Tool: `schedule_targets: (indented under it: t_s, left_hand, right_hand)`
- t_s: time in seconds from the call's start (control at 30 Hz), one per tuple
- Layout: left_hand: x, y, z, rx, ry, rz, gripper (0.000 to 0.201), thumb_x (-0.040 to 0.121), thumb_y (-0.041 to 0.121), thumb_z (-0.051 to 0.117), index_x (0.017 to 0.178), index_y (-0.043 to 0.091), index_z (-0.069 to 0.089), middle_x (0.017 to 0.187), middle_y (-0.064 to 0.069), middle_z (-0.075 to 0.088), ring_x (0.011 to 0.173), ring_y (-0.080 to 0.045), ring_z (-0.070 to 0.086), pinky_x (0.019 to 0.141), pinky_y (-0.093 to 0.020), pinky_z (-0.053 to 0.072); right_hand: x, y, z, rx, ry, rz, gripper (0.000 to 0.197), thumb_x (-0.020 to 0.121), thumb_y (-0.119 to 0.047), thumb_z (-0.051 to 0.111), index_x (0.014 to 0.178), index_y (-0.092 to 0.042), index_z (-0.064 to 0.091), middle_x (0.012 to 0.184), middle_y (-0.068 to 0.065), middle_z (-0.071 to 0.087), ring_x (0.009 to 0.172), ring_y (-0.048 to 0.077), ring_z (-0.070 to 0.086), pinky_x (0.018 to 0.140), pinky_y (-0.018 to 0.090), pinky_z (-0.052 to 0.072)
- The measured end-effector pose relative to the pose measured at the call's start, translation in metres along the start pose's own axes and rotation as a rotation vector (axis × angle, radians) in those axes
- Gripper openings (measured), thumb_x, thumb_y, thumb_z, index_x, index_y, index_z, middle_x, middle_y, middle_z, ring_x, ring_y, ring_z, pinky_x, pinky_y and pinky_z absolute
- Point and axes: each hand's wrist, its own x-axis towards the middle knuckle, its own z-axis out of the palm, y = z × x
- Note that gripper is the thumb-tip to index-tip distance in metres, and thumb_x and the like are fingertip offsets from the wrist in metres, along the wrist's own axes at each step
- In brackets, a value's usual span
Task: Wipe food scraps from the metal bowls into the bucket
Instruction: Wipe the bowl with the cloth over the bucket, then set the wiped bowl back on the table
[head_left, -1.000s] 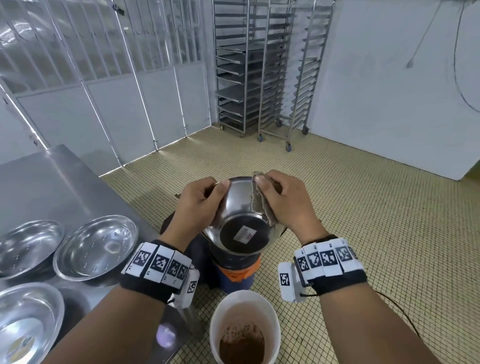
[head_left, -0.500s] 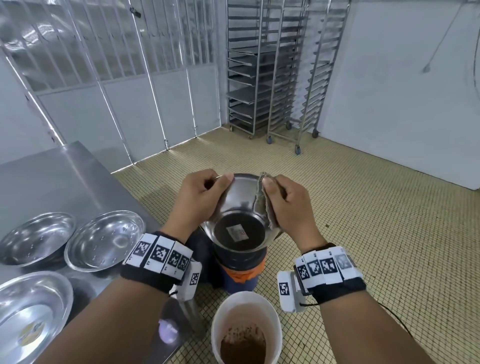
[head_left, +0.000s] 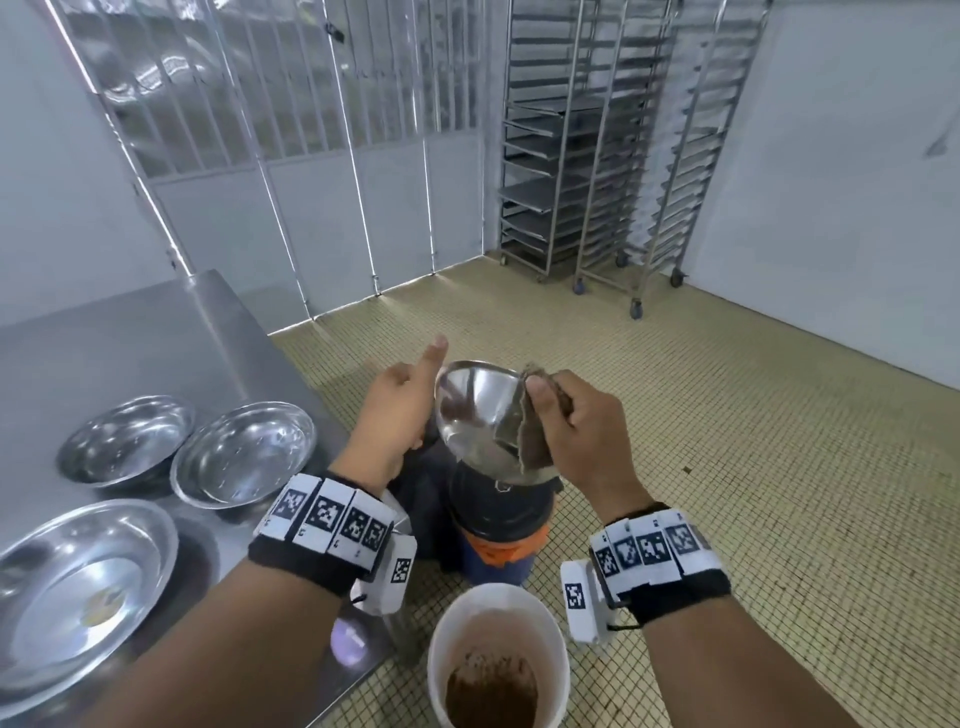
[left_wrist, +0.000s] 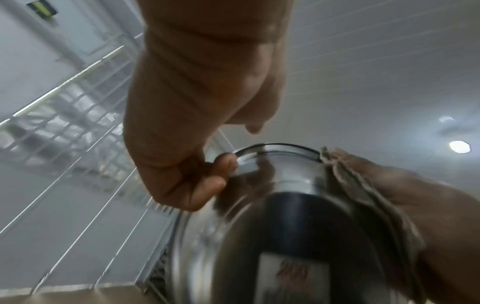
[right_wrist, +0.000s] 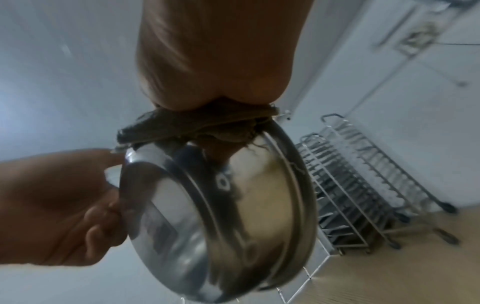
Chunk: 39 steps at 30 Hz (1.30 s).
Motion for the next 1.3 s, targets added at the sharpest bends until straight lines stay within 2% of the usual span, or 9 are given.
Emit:
schedule_targets:
  t_s: [0.17, 0.3, 0.4, 0.53, 0.63, 0.9, 1.0, 1.13, 1.3]
  left_hand:
    - [-0.003, -0.014, -0.001, -0.151, -0.054, -0.322, 0.015, 0.093, 0.013, 0.066, 0.081, 0.005, 0.060, 0.047, -0.004, 0.044, 0.039, -0.014, 0.038, 0.039, -0.021, 0.036]
    - [-0.009, -0.035, -0.017, -0.138, 0.008, -0.387, 0.019, 0.085, -0.010, 0.055, 0.071, 0.002, 0.059, 0.053, -0.008, 0.047, 0.042, -0.013, 0.042, 0.041, -0.022, 0.045]
    - [-0.020, -0.047, -0.032, -0.116, 0.046, -0.297, 0.014, 0.084, -0.009, 0.062, 0.084, 0.000, 0.072, 0.066, -0.016, 0.062, 0.053, -0.022, 0.055, 0.053, -0.029, 0.049]
    - [-0.042, -0.059, -0.053, -0.180, 0.139, -0.154, 0.027, 0.091, -0.010, 0.063, 0.106, 0.008, 0.077, 0.094, -0.016, 0.077, 0.074, -0.027, 0.070, 0.066, -0.038, 0.060]
    - [-0.065, -0.068, -0.073, -0.260, 0.221, -0.121, 0.032, 0.090, -0.012, 0.057, 0.102, 0.008, 0.078, 0.086, -0.016, 0.076, 0.074, -0.029, 0.069, 0.070, -0.038, 0.059]
    - [-0.109, -0.094, -0.141, -0.230, 0.474, -0.165, 0.031, 0.088, -0.010, 0.057, 0.092, 0.012, 0.080, 0.079, -0.018, 0.075, 0.069, -0.028, 0.069, 0.065, -0.036, 0.058]
    - [-0.117, -0.111, -0.172, -0.175, 0.525, -0.177, 0.016, 0.087, 0.006, 0.064, 0.095, 0.011, 0.078, 0.085, -0.023, 0.074, 0.069, -0.028, 0.067, 0.066, -0.043, 0.055]
    - [-0.121, -0.134, -0.224, -0.046, 0.534, -0.157, 0.013, 0.097, 0.018, 0.064, 0.097, 0.025, 0.074, 0.073, -0.005, 0.074, 0.062, -0.013, 0.066, 0.056, -0.028, 0.053]
    - [-0.122, -0.165, -0.304, 0.016, 0.439, -0.241, 0.026, 0.094, 0.018, 0.062, 0.117, 0.029, 0.064, 0.087, -0.010, 0.075, 0.075, -0.031, 0.074, 0.059, -0.039, 0.060]
  right_hand:
    - [-0.014, -0.011, 0.013, -0.072, -0.123, -0.263, 0.042, 0.103, -0.048, 0.044, 0.073, -0.021, 0.055, 0.058, -0.014, 0.047, 0.048, 0.009, 0.045, 0.047, 0.023, 0.034]
    - [-0.020, -0.022, 0.019, 0.087, -0.233, -0.225, 0.036, 0.103, -0.042, 0.048, 0.070, -0.028, 0.052, 0.055, -0.015, 0.046, 0.049, 0.007, 0.047, 0.049, 0.016, 0.033]
    - [-0.013, -0.020, 0.016, 0.240, -0.160, -0.062, 0.036, 0.105, -0.035, 0.054, 0.069, -0.038, 0.049, 0.056, -0.015, 0.049, 0.053, 0.003, 0.053, 0.050, 0.012, 0.037]
    - [-0.002, -0.012, 0.022, 0.087, -0.095, 0.119, 0.038, 0.099, -0.044, 0.061, 0.068, -0.023, 0.054, 0.059, -0.007, 0.055, 0.054, 0.006, 0.050, 0.051, 0.023, 0.042]
    - [0.000, -0.015, 0.039, 0.016, -0.198, 0.292, 0.033, 0.090, -0.052, 0.066, 0.085, -0.021, 0.058, 0.077, -0.006, 0.062, 0.072, 0.014, 0.059, 0.064, 0.032, 0.047]
    - [-0.023, -0.060, 0.109, 0.195, -0.632, 0.299, 0.036, 0.098, -0.053, 0.058, 0.087, -0.020, 0.067, 0.081, -0.005, 0.068, 0.077, 0.014, 0.065, 0.071, 0.034, 0.054]
    - [-0.032, -0.083, 0.140, 0.179, -0.682, 0.270, 0.034, 0.100, -0.051, 0.055, 0.090, -0.020, 0.064, 0.081, -0.005, 0.067, 0.076, 0.013, 0.064, 0.069, 0.032, 0.052]
    - [-0.040, -0.121, 0.187, 0.146, -0.699, 0.281, 0.029, 0.102, -0.050, 0.053, 0.093, -0.024, 0.061, 0.083, -0.006, 0.067, 0.075, 0.012, 0.064, 0.066, 0.031, 0.051]
    - [-0.054, -0.174, 0.253, 0.142, -0.679, 0.333, 0.021, 0.103, -0.045, 0.055, 0.096, -0.026, 0.059, 0.087, -0.005, 0.067, 0.077, 0.015, 0.065, 0.066, 0.033, 0.053]
